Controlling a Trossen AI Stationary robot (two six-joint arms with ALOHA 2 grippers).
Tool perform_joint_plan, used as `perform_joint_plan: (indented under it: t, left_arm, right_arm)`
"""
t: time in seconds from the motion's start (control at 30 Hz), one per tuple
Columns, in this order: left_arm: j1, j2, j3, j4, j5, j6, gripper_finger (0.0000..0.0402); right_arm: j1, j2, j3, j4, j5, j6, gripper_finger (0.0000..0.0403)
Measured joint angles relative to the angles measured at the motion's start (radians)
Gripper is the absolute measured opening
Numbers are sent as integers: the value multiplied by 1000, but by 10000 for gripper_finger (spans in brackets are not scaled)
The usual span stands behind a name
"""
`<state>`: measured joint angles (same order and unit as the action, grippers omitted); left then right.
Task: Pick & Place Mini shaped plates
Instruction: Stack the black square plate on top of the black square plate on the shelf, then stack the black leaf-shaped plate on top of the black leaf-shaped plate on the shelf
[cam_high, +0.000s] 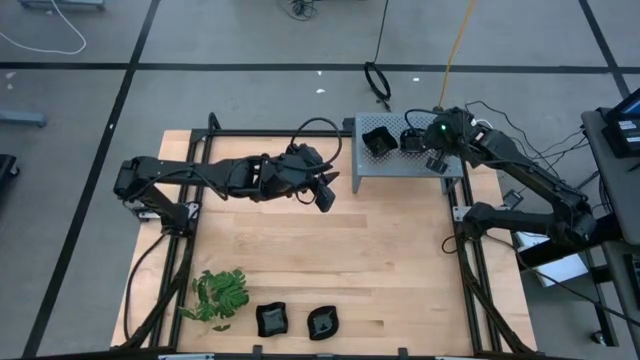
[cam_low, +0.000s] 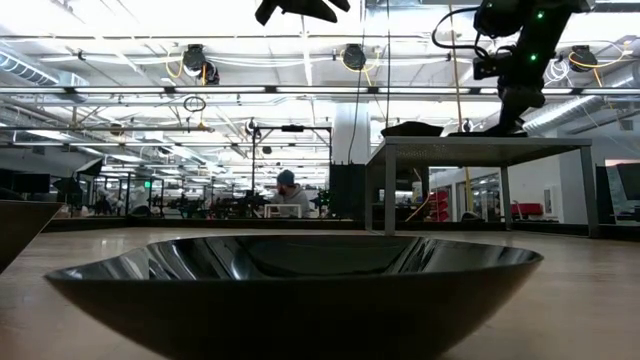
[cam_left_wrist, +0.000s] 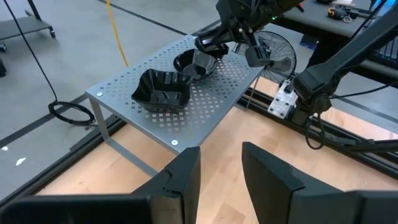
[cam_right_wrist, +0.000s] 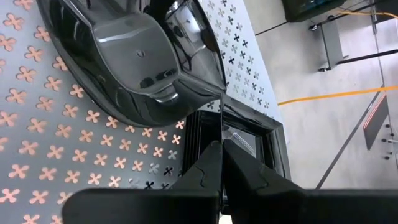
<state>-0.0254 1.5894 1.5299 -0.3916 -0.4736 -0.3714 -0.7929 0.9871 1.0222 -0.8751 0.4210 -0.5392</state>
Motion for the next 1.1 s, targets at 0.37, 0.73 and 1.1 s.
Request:
perform_joint_plan:
  t: [0.37,0.73,1.1]
  left_arm:
    - [0,0,0,0,0,19,120]
    - [0,0,0,0,0,32,120]
    - [0,0,0,0,0,55,120]
  right_arm:
    - [0,0,0,-30,0,-18,0]
    - [0,0,0,-28,-4,-34,43]
    - [115,-95,-1,40,-7,-49,121]
